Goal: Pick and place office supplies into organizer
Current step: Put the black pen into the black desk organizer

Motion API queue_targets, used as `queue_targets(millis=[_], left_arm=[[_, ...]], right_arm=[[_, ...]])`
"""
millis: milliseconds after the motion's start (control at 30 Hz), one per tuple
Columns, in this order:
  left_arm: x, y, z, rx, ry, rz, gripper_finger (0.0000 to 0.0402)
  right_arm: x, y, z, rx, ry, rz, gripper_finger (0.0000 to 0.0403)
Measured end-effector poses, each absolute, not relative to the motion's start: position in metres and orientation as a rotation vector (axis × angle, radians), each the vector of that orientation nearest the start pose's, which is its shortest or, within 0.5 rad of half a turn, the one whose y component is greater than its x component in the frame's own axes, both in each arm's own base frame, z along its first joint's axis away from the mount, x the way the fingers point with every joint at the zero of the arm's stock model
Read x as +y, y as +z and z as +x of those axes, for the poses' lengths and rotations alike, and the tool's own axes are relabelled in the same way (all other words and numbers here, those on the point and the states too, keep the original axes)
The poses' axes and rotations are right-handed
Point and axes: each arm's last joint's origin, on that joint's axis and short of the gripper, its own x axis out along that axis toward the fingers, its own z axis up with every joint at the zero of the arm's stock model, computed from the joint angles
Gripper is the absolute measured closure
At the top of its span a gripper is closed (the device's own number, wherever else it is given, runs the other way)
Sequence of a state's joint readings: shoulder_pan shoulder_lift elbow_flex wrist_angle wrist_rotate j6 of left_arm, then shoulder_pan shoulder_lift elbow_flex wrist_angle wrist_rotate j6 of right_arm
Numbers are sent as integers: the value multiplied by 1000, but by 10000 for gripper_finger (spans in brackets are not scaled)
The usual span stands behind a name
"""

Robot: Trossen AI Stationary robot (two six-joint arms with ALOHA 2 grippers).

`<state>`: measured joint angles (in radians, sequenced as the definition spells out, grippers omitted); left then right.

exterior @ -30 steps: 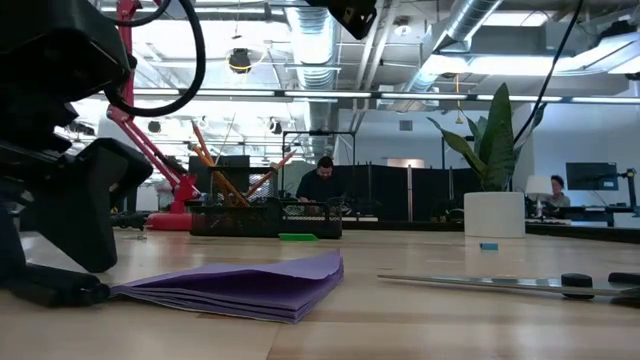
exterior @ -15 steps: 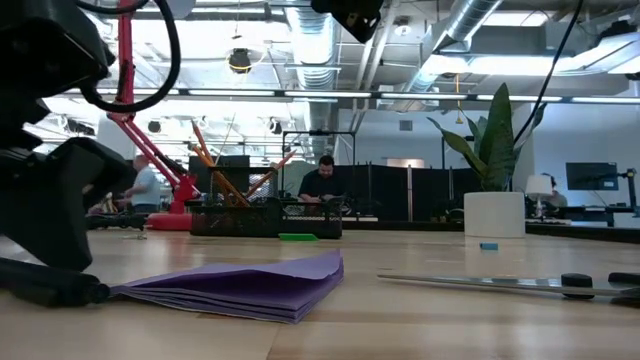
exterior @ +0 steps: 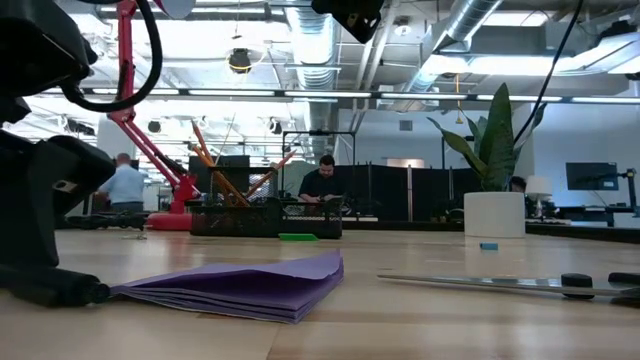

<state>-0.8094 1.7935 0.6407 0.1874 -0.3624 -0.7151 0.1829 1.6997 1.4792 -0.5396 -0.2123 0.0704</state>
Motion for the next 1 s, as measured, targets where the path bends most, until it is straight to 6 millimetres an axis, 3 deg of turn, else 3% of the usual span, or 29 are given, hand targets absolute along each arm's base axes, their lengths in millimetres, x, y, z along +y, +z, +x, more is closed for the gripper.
queue_targets(millis=[233,633,833,1000], left_arm=[[-196,83,208,876,-37,-143,383],[-192,96,204,767,28,-54,384],[-185,129,201,830,126,79,384],[-180,162,207,884,180,165,384]], right_arm=[[74,304,368,777,349,77,300],[74,305,369,766,351,72,300],[78,309,378,638,411,-72,300],[82,293,394,610,416,-78,300]])
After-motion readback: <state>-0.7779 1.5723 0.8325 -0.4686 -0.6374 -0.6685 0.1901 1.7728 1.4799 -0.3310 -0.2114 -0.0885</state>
